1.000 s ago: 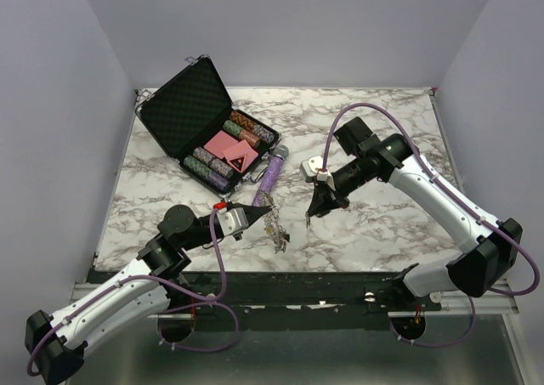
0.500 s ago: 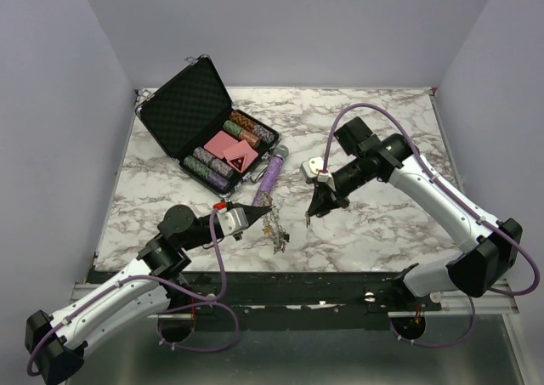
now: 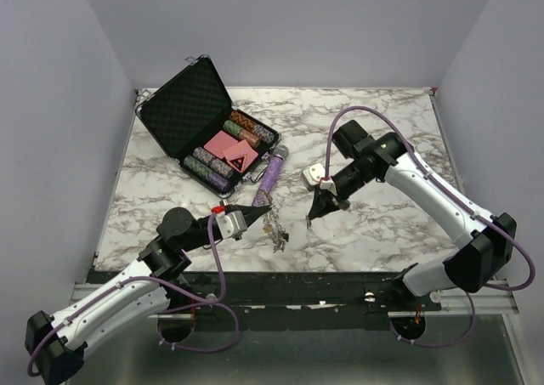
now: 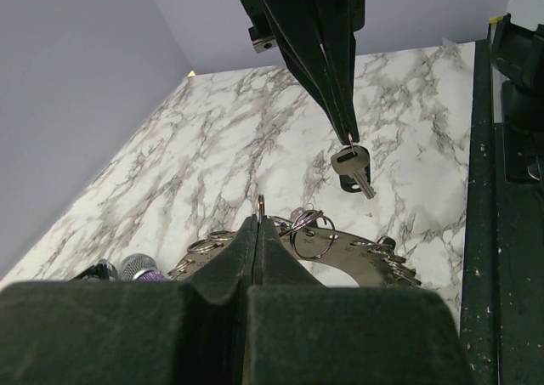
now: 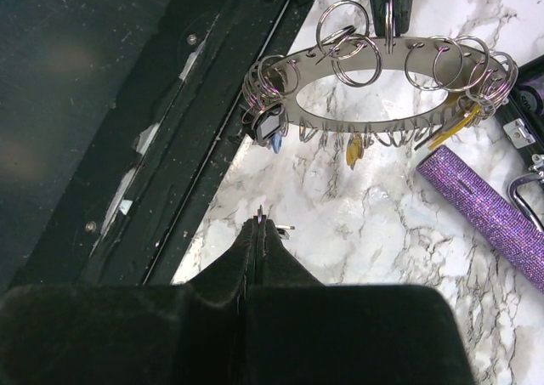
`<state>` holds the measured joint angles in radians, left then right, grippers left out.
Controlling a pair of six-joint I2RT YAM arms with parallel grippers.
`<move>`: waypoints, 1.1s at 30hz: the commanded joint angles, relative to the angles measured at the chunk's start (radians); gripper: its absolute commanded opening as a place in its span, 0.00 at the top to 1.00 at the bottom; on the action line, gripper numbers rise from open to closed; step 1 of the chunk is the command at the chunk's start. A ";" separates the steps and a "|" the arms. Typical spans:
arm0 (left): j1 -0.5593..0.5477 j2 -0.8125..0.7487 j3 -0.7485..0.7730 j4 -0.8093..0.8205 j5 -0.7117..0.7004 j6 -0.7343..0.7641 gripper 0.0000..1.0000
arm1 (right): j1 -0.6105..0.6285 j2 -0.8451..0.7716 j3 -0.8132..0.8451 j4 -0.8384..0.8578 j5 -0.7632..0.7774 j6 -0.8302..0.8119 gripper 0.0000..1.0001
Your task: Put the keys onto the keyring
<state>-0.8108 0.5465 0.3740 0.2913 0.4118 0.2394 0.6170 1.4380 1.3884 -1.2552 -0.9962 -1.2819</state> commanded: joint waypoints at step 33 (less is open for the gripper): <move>0.013 -0.028 0.013 0.042 -0.024 0.051 1.00 | 0.041 0.024 0.054 -0.021 -0.024 -0.013 0.99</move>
<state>-0.8040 0.5350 0.3737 0.2909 0.4000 0.2687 0.6491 1.4551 1.4158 -1.2583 -0.9962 -1.2881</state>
